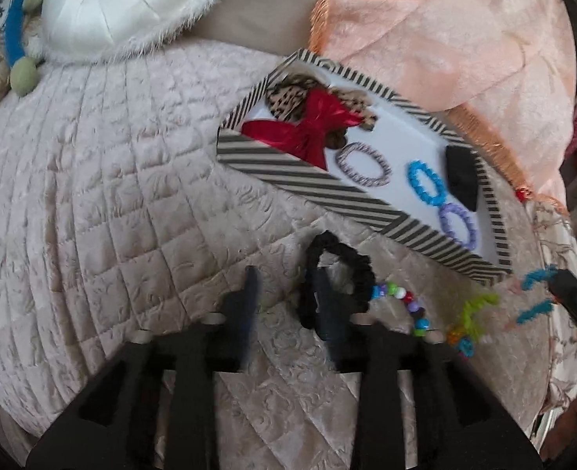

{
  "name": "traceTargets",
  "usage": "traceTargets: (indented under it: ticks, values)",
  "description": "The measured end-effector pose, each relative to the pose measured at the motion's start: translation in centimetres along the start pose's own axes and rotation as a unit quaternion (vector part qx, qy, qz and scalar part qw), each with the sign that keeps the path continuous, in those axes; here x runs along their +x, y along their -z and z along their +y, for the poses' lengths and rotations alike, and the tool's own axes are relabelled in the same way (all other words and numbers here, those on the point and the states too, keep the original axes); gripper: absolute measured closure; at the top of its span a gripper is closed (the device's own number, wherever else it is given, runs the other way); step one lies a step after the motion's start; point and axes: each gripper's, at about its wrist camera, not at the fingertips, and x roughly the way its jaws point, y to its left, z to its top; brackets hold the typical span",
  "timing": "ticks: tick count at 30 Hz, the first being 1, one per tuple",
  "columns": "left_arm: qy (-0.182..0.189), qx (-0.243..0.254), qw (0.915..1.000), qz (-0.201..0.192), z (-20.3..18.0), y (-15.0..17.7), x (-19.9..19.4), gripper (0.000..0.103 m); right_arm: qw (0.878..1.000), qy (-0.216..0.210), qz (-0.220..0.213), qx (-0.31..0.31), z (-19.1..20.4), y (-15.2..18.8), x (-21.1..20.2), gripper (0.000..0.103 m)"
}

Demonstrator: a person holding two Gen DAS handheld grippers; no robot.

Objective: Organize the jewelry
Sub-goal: 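Lift the black scrunchie with the left tool while the right tool carries the pastel bracelet toward the tray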

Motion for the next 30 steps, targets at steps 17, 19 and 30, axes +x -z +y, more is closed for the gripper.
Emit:
traceTargets:
  ticks: [17,19,30]
  values:
    - [0.017,0.029,0.9994,-0.011,-1.6,-0.2,-0.9,0.099,1.000,-0.007,-0.006,-0.005,0.2,-0.2,-0.7,0.091]
    - [0.029,0.038,0.9985,-0.026,-2.0,-0.3,-2.7,0.099,1.000,-0.009,-0.010,-0.010,0.6,-0.3,-1.0,0.091]
    - [0.029,0.082,0.9949,-0.051,-4.9,-2.6,-5.7,0.099,0.999,0.002,-0.025,-0.023,1.7,-2.5,-1.6,0.091]
